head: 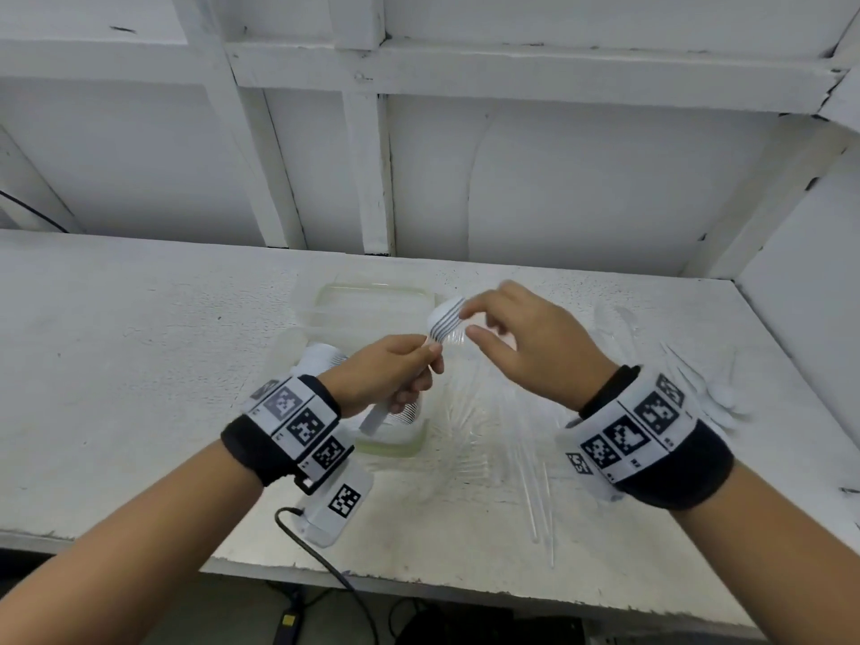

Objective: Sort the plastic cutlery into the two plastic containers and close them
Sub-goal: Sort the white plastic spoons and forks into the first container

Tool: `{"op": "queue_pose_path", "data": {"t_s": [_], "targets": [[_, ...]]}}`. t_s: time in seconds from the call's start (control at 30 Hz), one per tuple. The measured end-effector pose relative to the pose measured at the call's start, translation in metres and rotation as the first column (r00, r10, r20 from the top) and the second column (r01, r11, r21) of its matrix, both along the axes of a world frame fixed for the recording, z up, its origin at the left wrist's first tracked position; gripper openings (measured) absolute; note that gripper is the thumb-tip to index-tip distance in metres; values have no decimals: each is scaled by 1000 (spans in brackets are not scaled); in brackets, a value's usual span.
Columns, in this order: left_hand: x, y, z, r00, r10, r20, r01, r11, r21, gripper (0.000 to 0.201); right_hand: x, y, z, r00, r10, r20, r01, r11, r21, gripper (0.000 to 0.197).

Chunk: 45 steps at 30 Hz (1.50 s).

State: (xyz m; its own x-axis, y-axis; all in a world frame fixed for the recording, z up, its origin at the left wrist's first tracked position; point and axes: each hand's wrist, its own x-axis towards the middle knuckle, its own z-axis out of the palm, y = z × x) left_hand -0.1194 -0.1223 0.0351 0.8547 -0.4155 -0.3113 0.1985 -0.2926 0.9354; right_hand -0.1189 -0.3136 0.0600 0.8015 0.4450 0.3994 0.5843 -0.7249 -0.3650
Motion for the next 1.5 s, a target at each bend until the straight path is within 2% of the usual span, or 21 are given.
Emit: {"op": "queue_pose_path", "data": {"t_s": [0.1, 0.17, 0.23, 0.3, 0.4, 0.5, 0.57, 0.6, 0.67, 0.73, 0.8, 0.87, 0.93, 1.07, 1.27, 1.37, 1.5], "targets": [[0, 7, 6, 991, -130, -9, 130, 989, 72, 26, 9, 18, -2, 963, 217, 163, -183, 963, -197, 41], [-1, 11, 8, 981, -193, -2, 191, 973, 132, 22, 12, 29, -3, 950, 301, 87, -256, 906, -338, 46], [0, 17, 8, 975, -220, -19, 221, 965, 139, 19, 18, 34, -6, 955, 285, -77, -291, 867, -404, 44], [2, 25, 7, 974, -221, -45, 224, 967, 124, 11, 20, 38, -12, 942, 301, -150, -336, 862, -380, 42], [5, 38, 6, 971, -234, -42, 237, 956, 170, 12, 21, 46, -25, 914, 401, -56, -399, 868, -297, 42], [13, 57, 11, 963, -263, 50, 237, 924, 300, 12, 26, 53, -34, 918, 394, -48, -393, 887, -243, 41], [22, 75, 14, 964, -197, 178, 118, 918, 378, 10, 34, 54, -35, 940, 329, -87, -340, 918, -203, 43], [25, 85, 16, 964, -115, 240, 14, 923, 385, 5, 38, 53, -36, 952, 284, -114, -301, 935, -185, 41], [30, 105, 13, 937, 114, 331, -232, 911, 342, 10, 44, 53, -40, 964, 206, -168, -232, 960, -156, 31], [36, 121, 5, 870, 295, 395, -437, 832, 341, 20, 48, 59, -46, 966, 151, -208, -183, 972, -147, 26], [38, 131, -4, 837, 376, 398, -527, 752, 396, 28, 49, 70, -51, 966, 103, -235, -142, 978, -154, 26], [39, 136, -13, 849, 410, 333, -526, 712, 466, 37, 53, 83, -59, 965, 72, -253, -116, 980, -164, 27], [38, 136, -21, 867, 437, 239, -496, 718, 488, 44, 56, 96, -66, 966, 54, -251, -108, 972, -208, 28], [36, 135, -31, 858, 501, 107, -494, 753, 435, 36, 58, 114, -76, 970, 29, -239, -102, 949, -299, 30], [37, 138, -37, 840, 536, 86, -523, 757, 393, 26, 55, 118, -84, 978, 45, -204, -119, 921, -370, 29], [37, 137, -37, 837, 540, 92, -530, 756, 385, 26, 53, 118, -86, 967, 34, -252, -126, 924, -360, 28], [37, 136, -38, 837, 540, 92, -531, 758, 379, 26, 50, 118, -84, 943, -8, -332, -144, 890, -433, 29]]}}
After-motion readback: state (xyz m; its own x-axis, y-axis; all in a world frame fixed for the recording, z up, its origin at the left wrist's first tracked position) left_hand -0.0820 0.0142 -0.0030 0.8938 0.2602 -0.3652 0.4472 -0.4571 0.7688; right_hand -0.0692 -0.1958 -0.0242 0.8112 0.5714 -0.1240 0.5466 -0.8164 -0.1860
